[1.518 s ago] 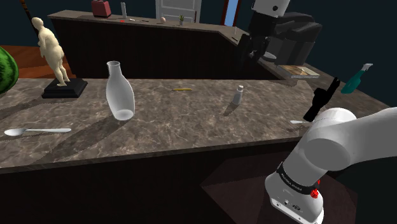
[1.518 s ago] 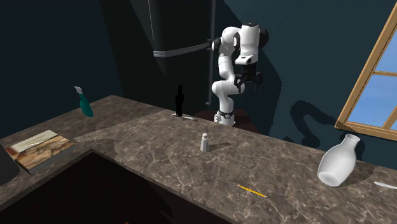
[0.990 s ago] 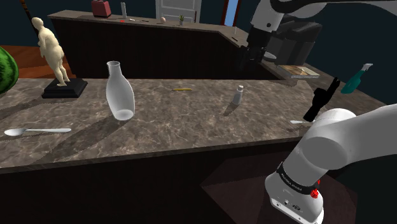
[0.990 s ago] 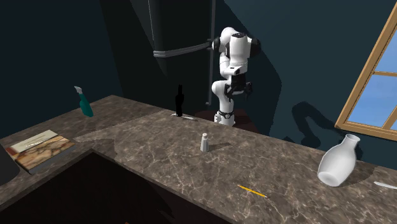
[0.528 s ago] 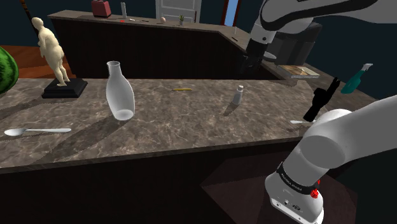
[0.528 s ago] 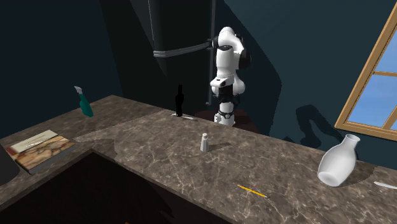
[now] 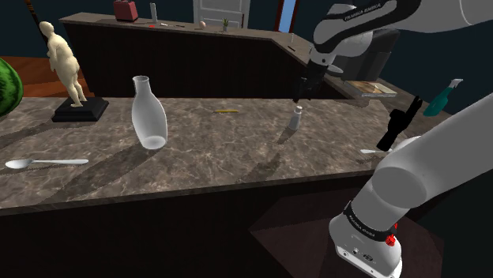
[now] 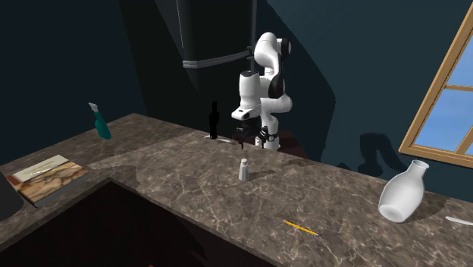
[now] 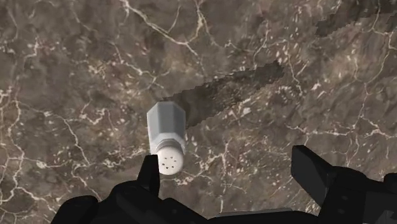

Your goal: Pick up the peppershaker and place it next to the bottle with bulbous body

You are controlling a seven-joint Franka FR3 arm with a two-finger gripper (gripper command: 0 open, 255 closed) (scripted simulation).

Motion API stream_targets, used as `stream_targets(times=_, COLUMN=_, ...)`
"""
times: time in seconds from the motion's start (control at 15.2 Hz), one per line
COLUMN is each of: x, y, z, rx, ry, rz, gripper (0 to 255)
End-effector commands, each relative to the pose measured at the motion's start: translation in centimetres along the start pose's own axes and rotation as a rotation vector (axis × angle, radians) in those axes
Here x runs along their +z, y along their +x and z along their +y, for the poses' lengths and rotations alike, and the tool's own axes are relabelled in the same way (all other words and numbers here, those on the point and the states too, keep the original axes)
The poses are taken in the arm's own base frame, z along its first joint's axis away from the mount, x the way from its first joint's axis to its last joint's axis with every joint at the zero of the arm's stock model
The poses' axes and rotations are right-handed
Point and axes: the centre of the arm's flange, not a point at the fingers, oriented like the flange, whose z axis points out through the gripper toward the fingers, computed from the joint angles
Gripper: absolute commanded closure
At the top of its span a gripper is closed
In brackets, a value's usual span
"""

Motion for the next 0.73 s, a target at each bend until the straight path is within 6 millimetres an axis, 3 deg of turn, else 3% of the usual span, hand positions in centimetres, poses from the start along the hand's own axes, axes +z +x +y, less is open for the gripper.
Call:
stream_targets(times=0.0, x=1.4, y=0.7, z=1.9, rx=0.006, ry=-0.004, rz=0.005, gripper=0)
stream_targets(times=0.13, x=2.7, y=1.6, z=3.9, rx=0.014, ry=-0.008, rz=0.010, gripper=0)
stream_targets(times=0.66, x=6.8, y=1.7, z=4.2, rx=0.014, ry=-0.008, rz=0.010, gripper=0)
